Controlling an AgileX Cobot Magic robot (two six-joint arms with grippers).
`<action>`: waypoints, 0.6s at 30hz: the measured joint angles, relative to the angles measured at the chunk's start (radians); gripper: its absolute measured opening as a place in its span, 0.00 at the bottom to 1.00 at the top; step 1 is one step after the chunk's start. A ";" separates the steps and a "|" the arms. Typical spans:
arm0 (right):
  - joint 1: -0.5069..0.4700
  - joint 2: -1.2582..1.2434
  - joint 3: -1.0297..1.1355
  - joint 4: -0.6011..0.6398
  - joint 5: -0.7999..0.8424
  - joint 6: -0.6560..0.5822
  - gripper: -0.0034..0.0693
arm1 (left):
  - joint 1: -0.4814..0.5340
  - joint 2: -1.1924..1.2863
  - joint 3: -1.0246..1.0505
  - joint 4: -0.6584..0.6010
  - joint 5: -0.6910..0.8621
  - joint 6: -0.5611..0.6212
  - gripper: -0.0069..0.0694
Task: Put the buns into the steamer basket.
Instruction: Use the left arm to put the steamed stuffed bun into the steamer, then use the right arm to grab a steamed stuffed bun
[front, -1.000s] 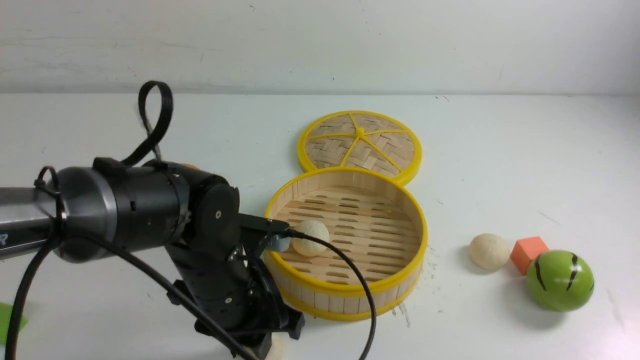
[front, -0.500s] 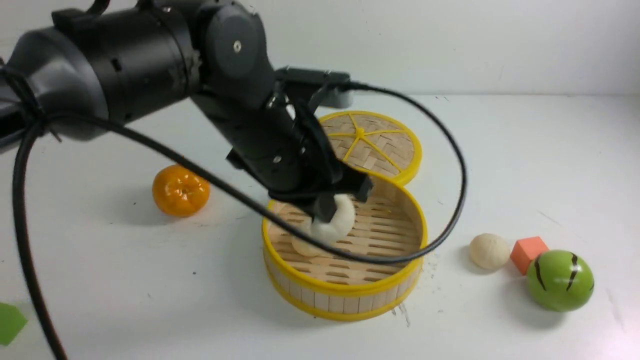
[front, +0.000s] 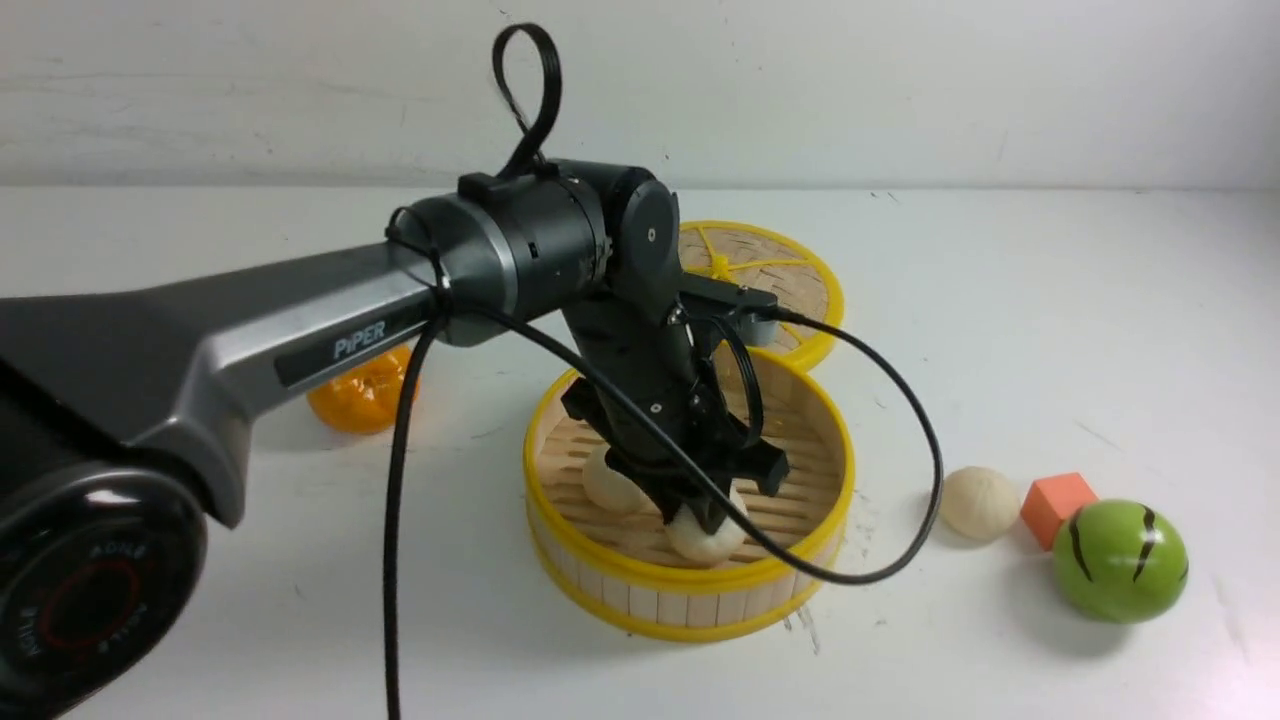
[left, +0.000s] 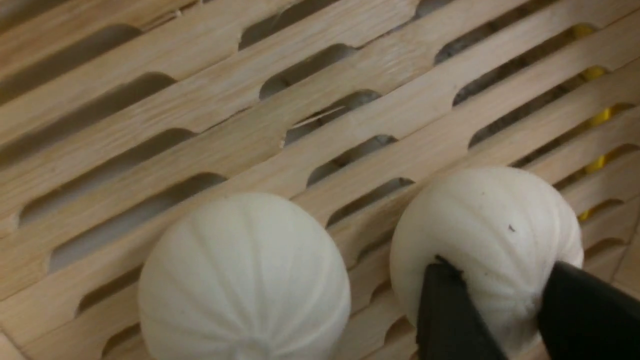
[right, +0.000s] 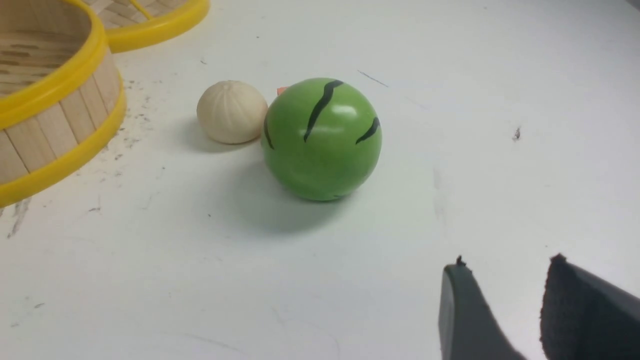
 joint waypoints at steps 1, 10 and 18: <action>0.000 0.000 0.000 0.000 0.000 0.000 0.38 | 0.000 0.001 -0.001 0.005 -0.001 0.000 0.55; 0.000 0.000 0.000 -0.001 0.000 0.000 0.38 | 0.001 -0.097 -0.165 0.065 0.193 -0.017 0.88; 0.000 0.000 0.002 0.107 -0.026 0.113 0.38 | 0.001 -0.365 -0.221 0.172 0.233 -0.078 0.61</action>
